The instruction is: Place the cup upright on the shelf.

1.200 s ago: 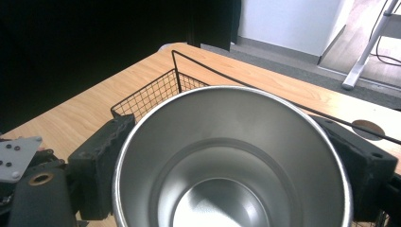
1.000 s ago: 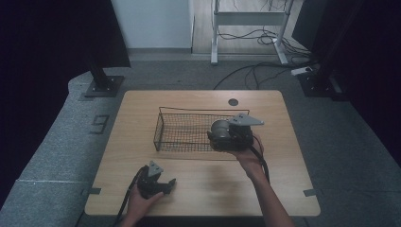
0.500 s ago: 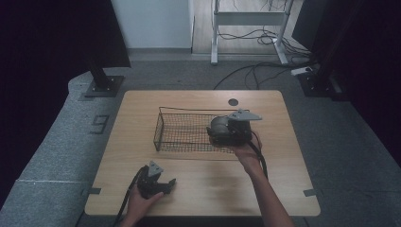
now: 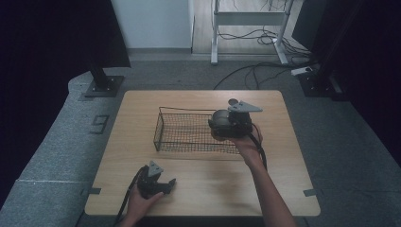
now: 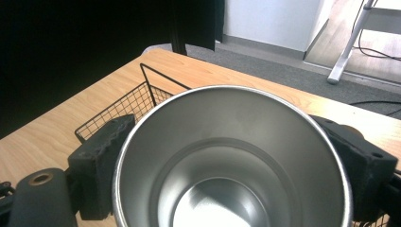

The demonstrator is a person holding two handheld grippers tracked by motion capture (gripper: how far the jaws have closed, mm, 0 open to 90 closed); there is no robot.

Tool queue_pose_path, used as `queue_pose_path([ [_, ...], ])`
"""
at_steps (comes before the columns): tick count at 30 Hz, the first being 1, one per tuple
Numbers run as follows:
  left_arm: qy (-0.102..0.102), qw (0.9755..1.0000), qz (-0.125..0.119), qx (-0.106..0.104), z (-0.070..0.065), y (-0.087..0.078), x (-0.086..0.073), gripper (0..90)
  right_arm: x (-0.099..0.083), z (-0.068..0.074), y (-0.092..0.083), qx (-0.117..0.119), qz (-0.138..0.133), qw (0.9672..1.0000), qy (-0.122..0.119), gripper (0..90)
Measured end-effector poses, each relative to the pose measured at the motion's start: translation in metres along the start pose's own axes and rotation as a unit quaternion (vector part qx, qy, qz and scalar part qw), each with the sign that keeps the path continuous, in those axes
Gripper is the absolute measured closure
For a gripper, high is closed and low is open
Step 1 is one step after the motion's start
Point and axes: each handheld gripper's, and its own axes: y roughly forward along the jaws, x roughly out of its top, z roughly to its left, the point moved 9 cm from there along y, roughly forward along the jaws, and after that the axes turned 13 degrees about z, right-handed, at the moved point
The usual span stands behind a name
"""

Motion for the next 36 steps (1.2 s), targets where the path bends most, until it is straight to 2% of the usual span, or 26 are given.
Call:
queue_pose_path([
  [31,0.000,1.0000,-0.001,0.000,0.000,0.000,0.000,16.4,0.014,-0.022,0.023,-0.021,0.014,0.9996,0.015,13.4],
  [36,0.000,1.0000,-0.001,0.000,0.000,0.000,0.000,16.4,0.012,-0.027,0.034,-0.024,0.024,0.9992,0.020,13.4],
])
